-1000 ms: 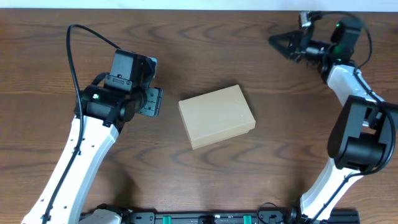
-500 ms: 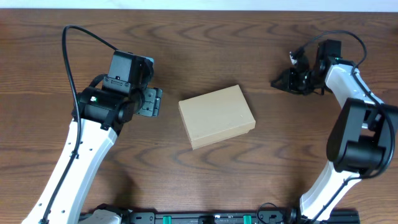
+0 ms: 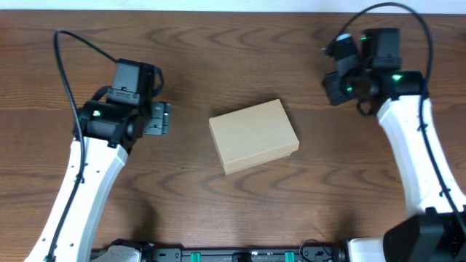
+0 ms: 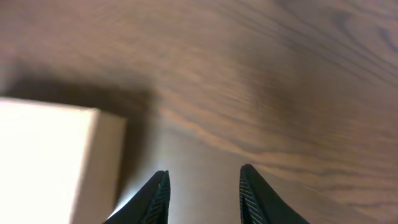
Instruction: Pack container
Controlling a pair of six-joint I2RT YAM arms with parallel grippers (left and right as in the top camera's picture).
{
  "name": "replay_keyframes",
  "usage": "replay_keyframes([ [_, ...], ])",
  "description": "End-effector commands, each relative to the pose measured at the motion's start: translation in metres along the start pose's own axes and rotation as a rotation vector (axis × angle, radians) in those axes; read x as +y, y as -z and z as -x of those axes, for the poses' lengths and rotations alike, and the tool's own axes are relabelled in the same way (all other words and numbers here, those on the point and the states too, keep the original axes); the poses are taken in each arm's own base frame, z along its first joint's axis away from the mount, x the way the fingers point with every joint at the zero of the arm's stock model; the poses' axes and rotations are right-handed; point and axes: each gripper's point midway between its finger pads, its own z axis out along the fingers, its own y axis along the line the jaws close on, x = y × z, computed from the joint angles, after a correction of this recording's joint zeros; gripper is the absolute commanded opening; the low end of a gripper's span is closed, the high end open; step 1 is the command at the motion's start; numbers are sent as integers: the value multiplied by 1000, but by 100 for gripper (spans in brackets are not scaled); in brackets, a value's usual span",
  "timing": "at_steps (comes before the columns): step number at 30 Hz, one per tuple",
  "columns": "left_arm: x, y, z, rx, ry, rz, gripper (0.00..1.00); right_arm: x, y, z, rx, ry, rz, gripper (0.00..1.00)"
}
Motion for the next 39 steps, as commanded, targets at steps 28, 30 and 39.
replay_keyframes([
  [28, 22, 3, -1, -1, 85, 47, 78, 178, 27, -45, 189, -182, -75, 2],
  [30, 21, 3, -1, -1, 89, 43, 79, 178, 26, -47, 195, -188, -76, 2],
  [39, 21, 3, -5, 16, 85, 42, 78, 177, 12, -66, 235, -208, -95, 1],
])
